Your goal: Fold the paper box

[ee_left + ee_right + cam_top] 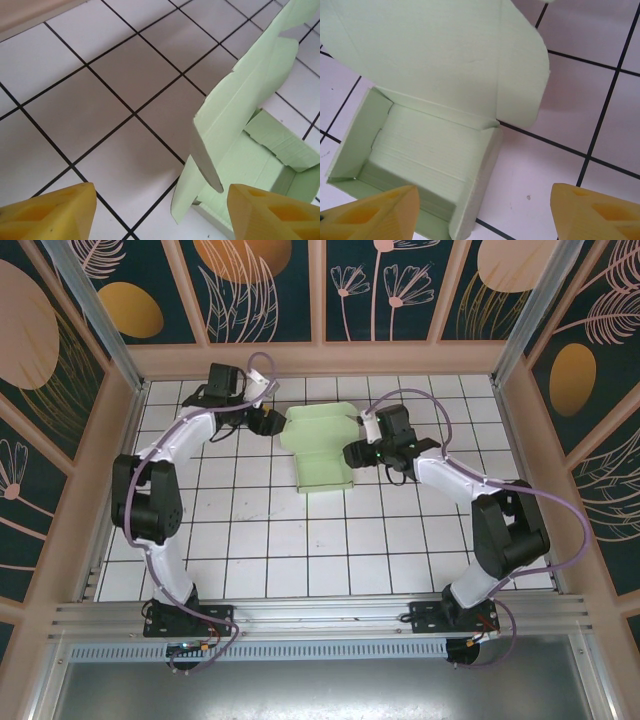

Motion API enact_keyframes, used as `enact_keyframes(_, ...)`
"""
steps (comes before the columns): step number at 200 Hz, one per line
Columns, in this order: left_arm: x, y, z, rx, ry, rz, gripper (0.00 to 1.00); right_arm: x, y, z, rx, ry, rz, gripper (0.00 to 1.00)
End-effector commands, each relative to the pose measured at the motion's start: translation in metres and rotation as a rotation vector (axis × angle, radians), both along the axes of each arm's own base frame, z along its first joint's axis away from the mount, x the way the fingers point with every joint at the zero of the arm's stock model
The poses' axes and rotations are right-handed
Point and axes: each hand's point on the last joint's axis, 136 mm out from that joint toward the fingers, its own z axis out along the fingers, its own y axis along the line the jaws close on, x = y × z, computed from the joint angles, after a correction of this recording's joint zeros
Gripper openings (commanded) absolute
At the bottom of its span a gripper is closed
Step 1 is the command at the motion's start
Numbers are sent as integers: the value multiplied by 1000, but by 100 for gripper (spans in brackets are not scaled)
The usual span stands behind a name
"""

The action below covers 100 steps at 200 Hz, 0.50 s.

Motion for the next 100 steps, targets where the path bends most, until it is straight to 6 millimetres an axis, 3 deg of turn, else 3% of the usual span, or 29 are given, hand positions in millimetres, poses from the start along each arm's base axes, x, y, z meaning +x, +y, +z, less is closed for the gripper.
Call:
enact_keyframes(1,-17,-4,-17,108,74,-87,71,-1,-1,12,25,-41,15,70)
enact_keyframes(40,-6,-12,-20,119,119,-97,68,-2,-5,7,25,-35,5,70)
enact_keyframes(100,-2,-17,-37,146,190,-132,47,-1,-14,11,42,-44,-33,70)
